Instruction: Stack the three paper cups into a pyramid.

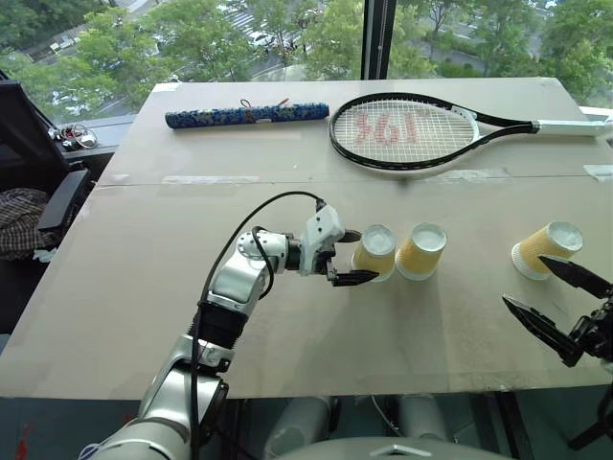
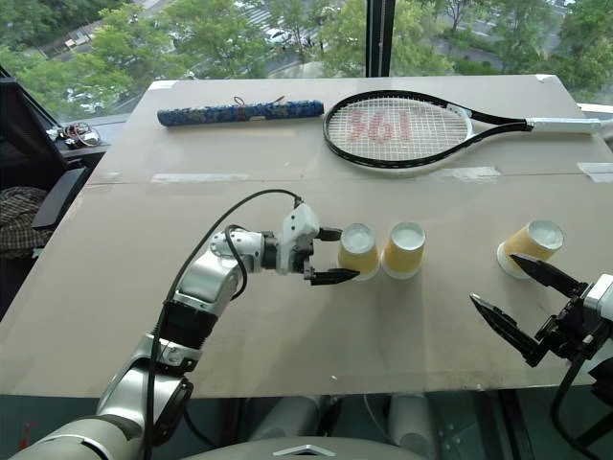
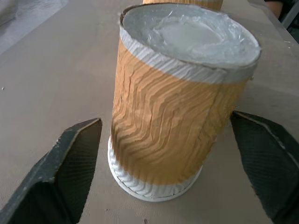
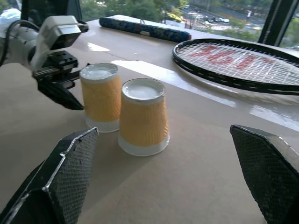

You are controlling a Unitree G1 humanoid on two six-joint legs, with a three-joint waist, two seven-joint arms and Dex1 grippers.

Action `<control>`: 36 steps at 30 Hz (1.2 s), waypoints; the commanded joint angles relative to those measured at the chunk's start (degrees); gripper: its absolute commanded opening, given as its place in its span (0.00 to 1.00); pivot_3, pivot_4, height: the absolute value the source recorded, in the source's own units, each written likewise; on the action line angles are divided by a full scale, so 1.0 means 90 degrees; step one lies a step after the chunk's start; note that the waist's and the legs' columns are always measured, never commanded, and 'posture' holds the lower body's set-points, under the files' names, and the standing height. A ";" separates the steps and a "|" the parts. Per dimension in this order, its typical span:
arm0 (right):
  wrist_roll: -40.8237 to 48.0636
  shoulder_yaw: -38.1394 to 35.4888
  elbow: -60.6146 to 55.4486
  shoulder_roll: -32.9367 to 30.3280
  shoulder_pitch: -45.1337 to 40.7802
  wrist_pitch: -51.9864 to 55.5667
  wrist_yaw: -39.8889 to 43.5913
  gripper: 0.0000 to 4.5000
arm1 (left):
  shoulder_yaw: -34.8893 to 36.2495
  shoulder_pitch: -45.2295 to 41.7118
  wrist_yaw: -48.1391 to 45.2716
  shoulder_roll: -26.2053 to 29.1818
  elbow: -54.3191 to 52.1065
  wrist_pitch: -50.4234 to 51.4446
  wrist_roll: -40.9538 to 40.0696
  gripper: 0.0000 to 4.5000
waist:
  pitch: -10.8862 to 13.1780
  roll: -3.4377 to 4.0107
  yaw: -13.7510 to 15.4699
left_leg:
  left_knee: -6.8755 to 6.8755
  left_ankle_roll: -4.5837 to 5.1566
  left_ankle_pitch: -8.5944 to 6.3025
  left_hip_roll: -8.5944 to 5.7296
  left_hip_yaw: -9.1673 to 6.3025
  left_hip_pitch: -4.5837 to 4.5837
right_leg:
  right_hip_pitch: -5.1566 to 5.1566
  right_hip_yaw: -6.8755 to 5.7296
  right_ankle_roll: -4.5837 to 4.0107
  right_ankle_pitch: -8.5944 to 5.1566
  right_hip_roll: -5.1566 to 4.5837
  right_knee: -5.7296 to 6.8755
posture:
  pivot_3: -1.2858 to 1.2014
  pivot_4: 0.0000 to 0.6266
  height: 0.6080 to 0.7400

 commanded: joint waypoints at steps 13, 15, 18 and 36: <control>-0.2164 -0.0073 -0.0040 0.0356 -0.0420 0.0900 -0.2815 1.00 | 0.1471 0.1992 0.0080 0.1168 -0.3108 0.0632 -0.1658 0.99 | -0.0013 0.0023 0.0031 | -0.0010 -0.0001 0.0000 0.0000 0.0013 0.0008 | -0.0005 0.0020 -0.0001 0.0000 0.0004 0.0001 | 0.52 0.24 1.00; -0.2279 0.0123 0.0162 0.0328 -0.0666 0.1015 -0.2890 1.00 | 0.1594 0.2198 -0.0066 0.1340 -0.3538 0.1119 -0.2278 0.99 | -0.0015 0.0027 0.0019 | -0.0008 -0.0001 0.0000 0.0000 0.0013 0.0007 | -0.0004 0.0022 -0.0002 0.0000 0.0004 0.0001 | 0.52 0.24 1.00; -0.2298 0.0342 0.0481 0.0318 -0.1157 0.1309 -0.3017 1.00 | 0.1640 0.2414 -0.0267 0.1594 -0.3938 0.1258 -0.2701 0.99 | -0.0018 0.0033 -0.0015 | -0.0009 -0.0001 0.0000 0.0001 0.0022 0.0011 | -0.0004 0.0030 -0.0002 0.0000 0.0005 0.0001 | 0.52 0.24 1.00; -0.1869 0.0625 0.2159 0.0294 -0.2986 0.1707 -0.2815 0.62 | 0.1996 0.2984 0.0806 0.1696 -0.5208 0.1546 -0.3781 1.00 | -0.0021 0.0042 -0.0006 | -0.0016 0.0001 -0.0001 0.0004 0.0043 0.0014 | -0.0010 0.0053 -0.0004 0.0001 0.0010 -0.0001 | 0.52 0.24 1.00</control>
